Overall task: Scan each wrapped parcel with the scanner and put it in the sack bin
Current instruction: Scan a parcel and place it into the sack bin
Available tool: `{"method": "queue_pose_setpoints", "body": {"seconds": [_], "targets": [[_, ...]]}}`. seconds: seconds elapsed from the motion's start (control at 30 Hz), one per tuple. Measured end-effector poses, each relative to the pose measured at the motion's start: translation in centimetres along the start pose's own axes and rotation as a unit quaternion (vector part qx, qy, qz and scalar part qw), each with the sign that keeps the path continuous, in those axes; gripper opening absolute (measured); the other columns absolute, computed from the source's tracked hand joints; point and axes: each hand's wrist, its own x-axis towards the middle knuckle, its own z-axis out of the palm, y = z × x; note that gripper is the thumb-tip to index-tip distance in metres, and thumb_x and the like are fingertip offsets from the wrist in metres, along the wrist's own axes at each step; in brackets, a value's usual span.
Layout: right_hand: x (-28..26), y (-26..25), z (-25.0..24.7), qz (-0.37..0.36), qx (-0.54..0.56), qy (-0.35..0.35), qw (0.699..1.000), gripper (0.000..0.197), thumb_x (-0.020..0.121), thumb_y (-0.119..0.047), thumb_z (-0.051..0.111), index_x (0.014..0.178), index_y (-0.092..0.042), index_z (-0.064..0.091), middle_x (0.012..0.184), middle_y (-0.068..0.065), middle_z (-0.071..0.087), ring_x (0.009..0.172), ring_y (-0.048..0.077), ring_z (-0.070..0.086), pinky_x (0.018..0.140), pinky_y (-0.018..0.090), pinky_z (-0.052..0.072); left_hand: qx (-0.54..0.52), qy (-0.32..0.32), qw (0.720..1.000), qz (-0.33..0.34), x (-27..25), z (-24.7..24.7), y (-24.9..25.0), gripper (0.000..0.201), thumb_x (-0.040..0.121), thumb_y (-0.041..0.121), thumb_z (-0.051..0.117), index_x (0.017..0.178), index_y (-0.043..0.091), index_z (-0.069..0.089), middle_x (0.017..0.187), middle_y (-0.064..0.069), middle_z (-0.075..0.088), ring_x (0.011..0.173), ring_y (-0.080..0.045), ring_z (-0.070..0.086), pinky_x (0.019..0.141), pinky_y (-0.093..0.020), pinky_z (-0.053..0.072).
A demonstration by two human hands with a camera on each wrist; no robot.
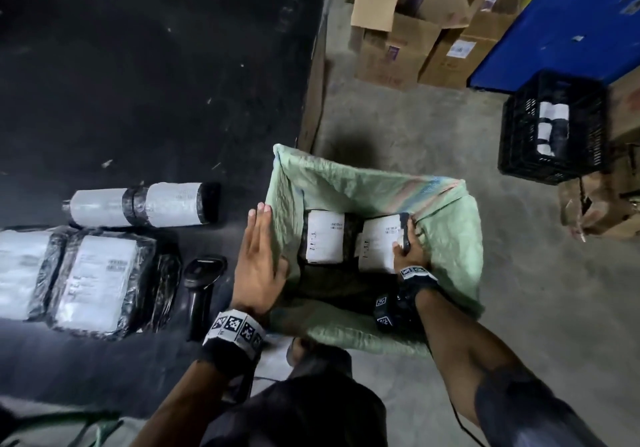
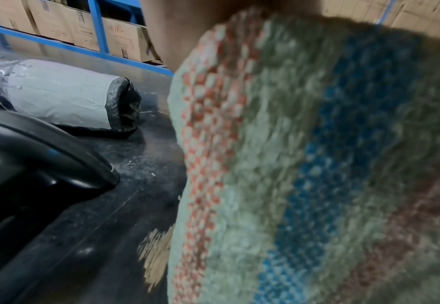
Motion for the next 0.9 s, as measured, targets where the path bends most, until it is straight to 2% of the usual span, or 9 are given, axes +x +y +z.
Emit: {"method": "queue_pose_setpoints", "body": {"seconds": [0.2, 0.33, 0.43, 0.53, 0.6, 0.63, 0.67, 0.77, 0.9], "targets": [[1.4, 1.6, 2.1, -0.006, 0.027, -0.024, 0.999, 0.072, 0.095, -0.01, 0.053, 0.157, -0.03, 0.023, 0.161, -0.003, 0.029, 0.148, 0.017, 0.028, 0.117, 0.023, 0.018, 0.023, -0.004, 1.0, 0.012, 0.7, 0.4, -0.9, 0.089, 0.081, 0.012, 0.051, 0.161, -0.006, 0.015, 0.171, -0.019, 0.014, 0.16, -0.035, 0.01, 0.131, -0.031, 0.005], [2.6, 3.1, 3.1, 0.017, 0.037, -0.053, 0.998, 0.073, 0.1, -0.015, 0.051, 0.16, -0.028, 0.01, 0.165, -0.001, 0.014, 0.152, 0.017, 0.015, 0.124, 0.037, 0.016, 0.031, -0.005, 0.999, 0.009, 0.9, 0.6, -1.3, 0.09, 0.078, 0.005, 0.053, 0.159, -0.009, 0.017, 0.17, -0.023, 0.017, 0.16, -0.037, 0.013, 0.131, -0.03, 0.006], [3.2, 3.3, 4.1, 0.062, 0.035, -0.065, 0.995, 0.072, 0.102, -0.011, 0.046, 0.16, -0.026, 0.006, 0.166, -0.001, 0.013, 0.151, 0.021, 0.02, 0.12, 0.03, 0.019, 0.041, -0.002, 0.999, -0.004, 1.2, 0.8, -1.0, 0.092, 0.075, -0.002, 0.055, 0.159, -0.01, 0.018, 0.168, -0.025, 0.019, 0.159, -0.037, 0.015, 0.131, -0.028, 0.006], [3.3, 2.5, 4.7, 0.099, -0.037, -0.075, 0.992, 0.051, 0.104, -0.016, 0.042, 0.153, -0.028, 0.031, 0.149, 0.013, 0.045, 0.132, 0.029, 0.049, 0.105, 0.037, 0.04, 0.048, 0.002, 0.999, -0.003, 1.3, 0.9, -0.9, 0.087, 0.082, -0.001, 0.058, 0.159, -0.01, 0.017, 0.168, -0.025, 0.019, 0.158, -0.036, 0.015, 0.13, -0.025, 0.005], [2.9, 1.4, 4.5, 0.121, -0.075, -0.058, 0.988, 0.025, 0.102, -0.042, 0.047, 0.117, -0.031, 0.064, 0.121, 0.013, 0.063, 0.097, 0.026, 0.064, 0.08, 0.035, 0.051, 0.047, 0.002, 0.999, -0.002, 1.2, 0.9, -1.0, 0.088, 0.083, 0.0, 0.06, 0.159, -0.01, 0.017, 0.167, -0.026, 0.019, 0.157, -0.037, 0.016, 0.13, -0.025, 0.004], [2.8, 0.9, 4.4, 0.15, -0.062, -0.045, 0.986, 0.034, 0.099, -0.053, 0.047, 0.106, -0.027, 0.068, 0.118, 0.015, 0.066, 0.089, 0.025, 0.065, 0.073, 0.033, 0.053, 0.044, -0.001, 0.999, -0.005, 1.2, 0.8, -0.9, 0.089, 0.082, 0.0, 0.061, 0.158, -0.01, 0.016, 0.167, -0.027, 0.019, 0.157, -0.037, 0.016, 0.13, -0.024, 0.003], [2.9, 0.5, 4.4, 0.174, -0.063, -0.048, 0.982, 0.038, 0.1, -0.052, 0.047, 0.117, -0.024, 0.067, 0.127, 0.017, 0.064, 0.095, 0.026, 0.066, 0.075, 0.034, 0.053, 0.042, -0.004, 0.999, -0.009, 1.2, 0.8, -0.8, 0.09, 0.081, -0.001, 0.061, 0.159, -0.01, 0.016, 0.167, -0.026, 0.019, 0.157, -0.038, 0.016, 0.13, -0.023, 0.002], [3.0, -0.4, 4.0, 0.194, -0.105, -0.069, 0.973, 0.069, 0.102, -0.017, 0.046, 0.16, -0.018, 0.009, 0.149, 0.01, 0.042, 0.126, 0.032, 0.054, 0.093, 0.035, 0.045, 0.037, -0.019, 0.999, -0.021, 1.2, 0.6, -0.5, 0.095, 0.075, 0.0, 0.058, 0.159, -0.01, 0.016, 0.168, -0.025, 0.017, 0.157, -0.04, 0.015, 0.129, -0.022, 0.001], [1.9, -3.6, 1.6, 0.155, -0.189, -0.133, 0.961, 0.063, 0.1, -0.019, 0.048, 0.152, 0.005, 0.022, 0.148, 0.021, 0.044, 0.133, 0.033, 0.048, 0.103, 0.037, 0.042, 0.049, -0.029, 0.998, -0.003, 1.0, 0.1, -0.5, 0.092, 0.081, 0.02, 0.049, 0.162, -0.005, 0.012, 0.172, -0.019, 0.013, 0.16, -0.036, 0.008, 0.131, -0.032, 0.004]]}}
